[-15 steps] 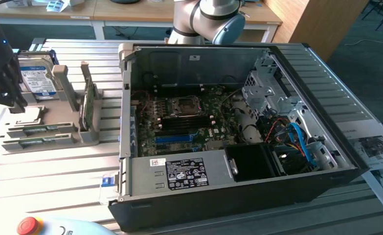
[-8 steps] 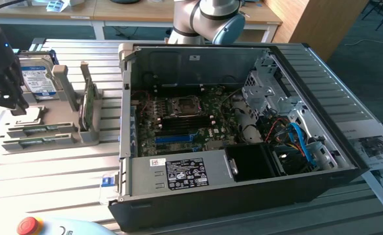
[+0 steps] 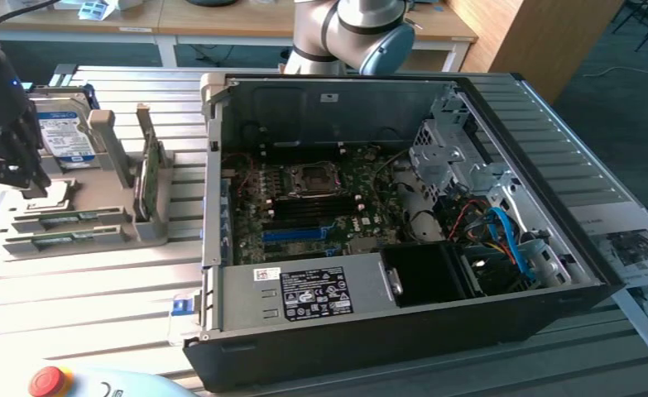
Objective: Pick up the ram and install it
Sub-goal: 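Pick up the ram and move it above insertion slot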
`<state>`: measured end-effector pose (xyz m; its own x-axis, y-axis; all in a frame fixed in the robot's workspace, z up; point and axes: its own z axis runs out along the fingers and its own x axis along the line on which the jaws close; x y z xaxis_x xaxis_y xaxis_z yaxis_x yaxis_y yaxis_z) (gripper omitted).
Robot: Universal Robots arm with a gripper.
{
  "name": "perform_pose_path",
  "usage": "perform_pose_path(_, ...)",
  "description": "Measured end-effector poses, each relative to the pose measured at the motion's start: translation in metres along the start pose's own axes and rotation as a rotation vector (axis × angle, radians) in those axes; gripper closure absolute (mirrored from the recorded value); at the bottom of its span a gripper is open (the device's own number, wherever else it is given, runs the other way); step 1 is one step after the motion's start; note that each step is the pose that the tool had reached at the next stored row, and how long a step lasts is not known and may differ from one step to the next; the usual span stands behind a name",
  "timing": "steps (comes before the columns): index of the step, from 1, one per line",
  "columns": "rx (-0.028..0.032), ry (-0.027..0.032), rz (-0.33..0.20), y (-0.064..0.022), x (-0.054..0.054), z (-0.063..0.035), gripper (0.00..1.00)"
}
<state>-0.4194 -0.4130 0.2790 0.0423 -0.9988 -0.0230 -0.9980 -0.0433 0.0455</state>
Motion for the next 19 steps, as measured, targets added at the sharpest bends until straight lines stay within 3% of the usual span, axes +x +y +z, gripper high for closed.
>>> perform_pose_path(19, 0.0, 0.0001, 0.0, -0.0009, 0.0, 0.0197, 0.76)
